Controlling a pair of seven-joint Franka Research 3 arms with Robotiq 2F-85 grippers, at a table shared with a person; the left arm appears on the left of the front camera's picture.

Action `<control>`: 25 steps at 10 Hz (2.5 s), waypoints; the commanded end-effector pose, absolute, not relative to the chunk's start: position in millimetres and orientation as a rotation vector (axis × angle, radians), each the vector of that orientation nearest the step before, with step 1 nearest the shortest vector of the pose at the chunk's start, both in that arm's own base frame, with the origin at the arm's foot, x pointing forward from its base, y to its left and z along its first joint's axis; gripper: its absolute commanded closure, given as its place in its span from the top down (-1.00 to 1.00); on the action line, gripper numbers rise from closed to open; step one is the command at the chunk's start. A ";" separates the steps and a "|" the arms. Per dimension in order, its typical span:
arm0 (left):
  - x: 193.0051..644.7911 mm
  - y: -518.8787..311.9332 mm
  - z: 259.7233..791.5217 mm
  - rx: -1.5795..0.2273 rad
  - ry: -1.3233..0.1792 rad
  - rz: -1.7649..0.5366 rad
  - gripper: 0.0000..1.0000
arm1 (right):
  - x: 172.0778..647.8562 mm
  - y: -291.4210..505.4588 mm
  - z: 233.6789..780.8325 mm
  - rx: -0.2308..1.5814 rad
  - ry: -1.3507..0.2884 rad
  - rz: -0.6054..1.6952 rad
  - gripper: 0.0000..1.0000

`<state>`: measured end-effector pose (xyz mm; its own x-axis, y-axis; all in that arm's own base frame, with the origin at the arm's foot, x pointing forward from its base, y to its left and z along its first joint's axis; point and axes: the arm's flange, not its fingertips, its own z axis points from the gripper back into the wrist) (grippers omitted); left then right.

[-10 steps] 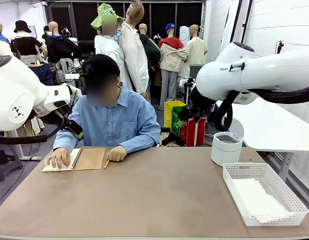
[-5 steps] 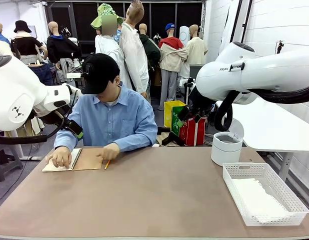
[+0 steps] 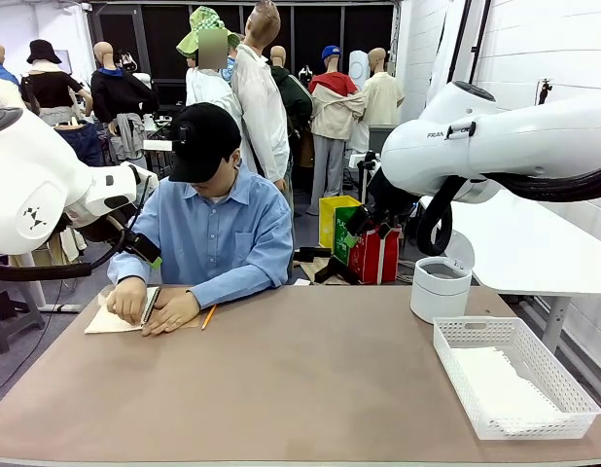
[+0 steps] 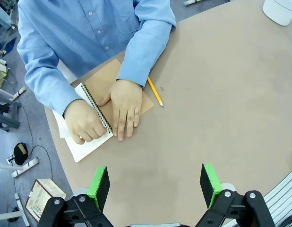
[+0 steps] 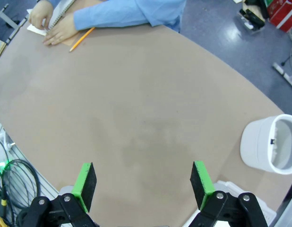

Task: Sort the paper based on its condition.
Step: If a person hands you a paper, place it in the Organizing basket , and if it's crumpled, put it in the Trash can.

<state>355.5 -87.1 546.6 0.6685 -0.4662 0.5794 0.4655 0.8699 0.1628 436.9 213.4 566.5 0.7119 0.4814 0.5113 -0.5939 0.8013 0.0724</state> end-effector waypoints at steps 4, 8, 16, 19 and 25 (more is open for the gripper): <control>355.8 -85.8 547.1 -0.001 -0.654 -0.523 1.00 | 438.6 212.7 567.4 0.240 -0.494 0.597 1.00; 355.8 -85.8 547.1 -0.001 -0.654 -0.523 1.00 | 438.6 212.7 567.4 0.240 -0.494 0.597 1.00; 355.8 -85.8 547.1 -0.001 -0.654 -0.523 1.00 | 438.6 212.7 567.4 0.240 -0.494 0.597 1.00; 355.8 -85.8 547.1 -0.001 -0.654 -0.523 1.00 | 438.6 212.7 567.4 0.240 -0.494 0.597 1.00; 355.8 -85.8 547.1 -0.001 -0.654 -0.523 1.00 | 438.6 212.7 567.4 0.240 -0.494 0.597 1.00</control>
<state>355.5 -87.1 546.6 0.6685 -0.4662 0.5794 0.4655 0.8699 0.1628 436.9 213.4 566.5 0.7119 0.4814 0.5113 -0.5939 0.8013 0.0724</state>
